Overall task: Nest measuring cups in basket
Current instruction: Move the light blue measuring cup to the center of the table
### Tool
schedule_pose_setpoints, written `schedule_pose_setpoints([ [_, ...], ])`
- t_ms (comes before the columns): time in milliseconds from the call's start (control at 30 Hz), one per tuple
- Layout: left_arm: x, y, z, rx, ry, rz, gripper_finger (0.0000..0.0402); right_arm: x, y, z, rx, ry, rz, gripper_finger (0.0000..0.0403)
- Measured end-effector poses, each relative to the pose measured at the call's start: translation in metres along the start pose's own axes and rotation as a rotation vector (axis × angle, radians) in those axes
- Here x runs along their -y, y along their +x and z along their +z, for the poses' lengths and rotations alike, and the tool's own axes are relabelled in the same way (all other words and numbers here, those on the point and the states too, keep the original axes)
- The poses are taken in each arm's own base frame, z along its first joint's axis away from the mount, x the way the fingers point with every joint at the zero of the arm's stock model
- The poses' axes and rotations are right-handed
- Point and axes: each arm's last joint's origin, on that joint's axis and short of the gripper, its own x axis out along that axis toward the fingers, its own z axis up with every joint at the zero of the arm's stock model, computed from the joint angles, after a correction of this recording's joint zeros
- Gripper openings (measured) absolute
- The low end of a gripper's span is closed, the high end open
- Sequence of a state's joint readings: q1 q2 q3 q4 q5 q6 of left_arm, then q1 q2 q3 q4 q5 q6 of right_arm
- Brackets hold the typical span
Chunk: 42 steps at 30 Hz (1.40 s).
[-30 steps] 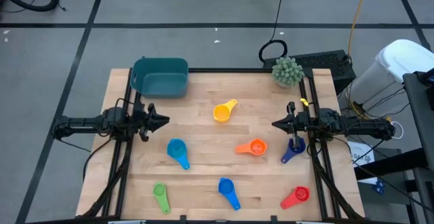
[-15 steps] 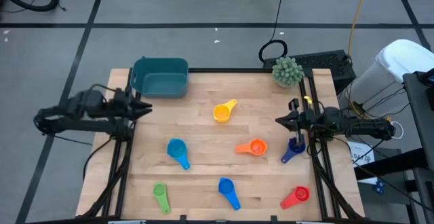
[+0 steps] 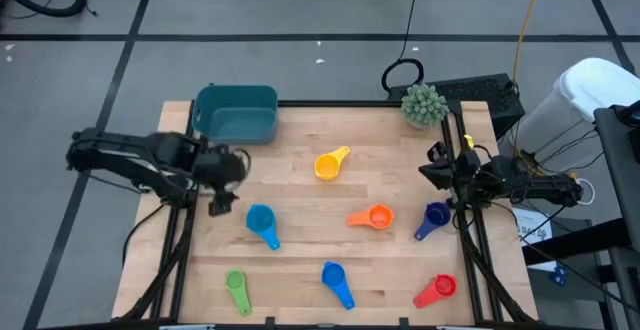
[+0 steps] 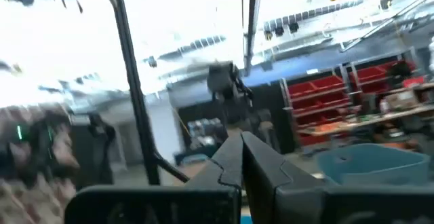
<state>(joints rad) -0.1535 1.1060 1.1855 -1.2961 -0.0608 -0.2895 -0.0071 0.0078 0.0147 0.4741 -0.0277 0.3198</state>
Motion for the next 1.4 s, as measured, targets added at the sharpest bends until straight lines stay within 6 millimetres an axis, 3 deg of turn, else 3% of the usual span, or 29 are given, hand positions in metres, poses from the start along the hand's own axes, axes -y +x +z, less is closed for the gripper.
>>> schedule_pose_setpoints([
  [200, 0.023, 0.013, 0.017, 0.061, 0.005, -0.055, 0.0318, -0.001, 0.000, 0.003, 0.029, 0.134, 0.010, 0.0000],
  [433, 0.025, 0.014, 0.011, 0.015, -0.017, -0.032, 0.0289, -0.002, 0.000, 0.005, 0.051, 0.281, 0.025, 0.0000],
  [667, 0.030, 0.037, 0.010, -0.143, -0.021, 0.007, 0.0270, -0.002, 0.000, 0.009, 0.100, 0.054, -0.013, 0.0000],
  [833, 0.032, 0.058, 0.009, -0.224, -0.052, 0.053, 0.0285, -0.002, 0.001, 0.013, 0.125, -0.304, -0.045, 0.0003],
  [1000, 0.032, 0.069, 0.013, -0.185, -0.091, 0.066, 0.0312, -0.013, 0.008, 0.048, 0.314, -0.586, -0.068, 0.0026],
  [1167, 0.028, 0.071, 0.020, -0.135, -0.126, 0.055, 0.0334, -0.022, 0.032, 0.073, 0.306, -0.691, -0.059, 0.0059],
  [1400, 0.020, 0.072, 0.022, -0.123, -0.135, 0.086, 0.0323, -0.030, 0.107, 0.105, -0.014, -0.692, -0.071, 0.0119],
])
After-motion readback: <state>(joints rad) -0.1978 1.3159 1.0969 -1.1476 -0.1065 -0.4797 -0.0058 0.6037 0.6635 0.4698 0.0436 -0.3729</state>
